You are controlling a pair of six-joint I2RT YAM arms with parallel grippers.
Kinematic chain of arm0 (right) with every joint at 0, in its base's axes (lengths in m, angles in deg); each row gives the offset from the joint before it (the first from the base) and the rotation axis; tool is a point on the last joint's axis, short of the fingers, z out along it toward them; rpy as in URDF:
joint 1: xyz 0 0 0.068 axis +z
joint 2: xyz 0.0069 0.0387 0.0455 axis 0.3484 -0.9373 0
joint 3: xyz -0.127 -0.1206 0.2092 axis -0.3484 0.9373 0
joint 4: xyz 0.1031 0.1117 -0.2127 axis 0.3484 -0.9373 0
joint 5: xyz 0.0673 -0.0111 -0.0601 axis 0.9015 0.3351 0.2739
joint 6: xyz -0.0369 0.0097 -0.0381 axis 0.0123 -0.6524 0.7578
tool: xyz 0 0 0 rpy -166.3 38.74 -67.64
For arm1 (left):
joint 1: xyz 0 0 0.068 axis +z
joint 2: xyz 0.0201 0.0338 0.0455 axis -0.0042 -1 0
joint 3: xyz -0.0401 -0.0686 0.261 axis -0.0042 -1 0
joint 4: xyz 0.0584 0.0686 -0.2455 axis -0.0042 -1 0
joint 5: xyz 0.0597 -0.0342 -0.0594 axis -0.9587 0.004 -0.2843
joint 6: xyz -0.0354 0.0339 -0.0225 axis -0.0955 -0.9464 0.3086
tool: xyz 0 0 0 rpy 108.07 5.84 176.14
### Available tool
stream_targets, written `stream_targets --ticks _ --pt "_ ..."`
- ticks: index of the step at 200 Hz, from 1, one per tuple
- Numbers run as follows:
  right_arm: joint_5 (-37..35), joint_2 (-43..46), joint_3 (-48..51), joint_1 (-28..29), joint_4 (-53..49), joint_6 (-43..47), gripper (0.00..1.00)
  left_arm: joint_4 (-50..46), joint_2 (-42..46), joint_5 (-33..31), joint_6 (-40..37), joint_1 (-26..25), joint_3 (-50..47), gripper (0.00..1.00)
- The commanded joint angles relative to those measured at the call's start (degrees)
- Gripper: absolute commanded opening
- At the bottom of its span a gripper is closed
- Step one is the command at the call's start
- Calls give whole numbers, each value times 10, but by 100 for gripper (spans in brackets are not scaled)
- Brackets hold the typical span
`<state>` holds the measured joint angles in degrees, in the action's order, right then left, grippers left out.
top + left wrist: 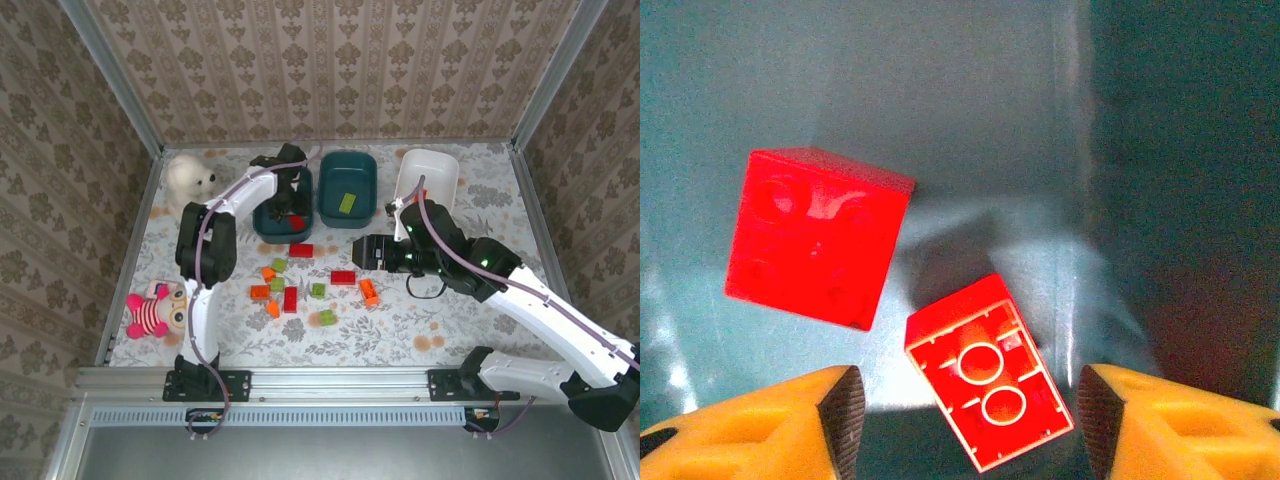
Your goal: Sort the legos into containers by color
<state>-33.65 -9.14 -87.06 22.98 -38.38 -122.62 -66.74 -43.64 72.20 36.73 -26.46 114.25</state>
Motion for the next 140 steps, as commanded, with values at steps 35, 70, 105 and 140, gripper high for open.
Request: stream_targets --ticks 35,70,105,140 --pt "4 -110 -93 34 -37 85 70 -60 189 -35 72 29 -1 69" --pt "-3 -199 -138 78 -39 106 69 -66 353 -45 108 68 -117 69" --pt "9 -312 -195 153 -39 122 69 -84 552 -99 155 94 -253 71" --pt "-1 -448 -276 228 -63 153 69 -131 749 -136 194 96 -348 72"
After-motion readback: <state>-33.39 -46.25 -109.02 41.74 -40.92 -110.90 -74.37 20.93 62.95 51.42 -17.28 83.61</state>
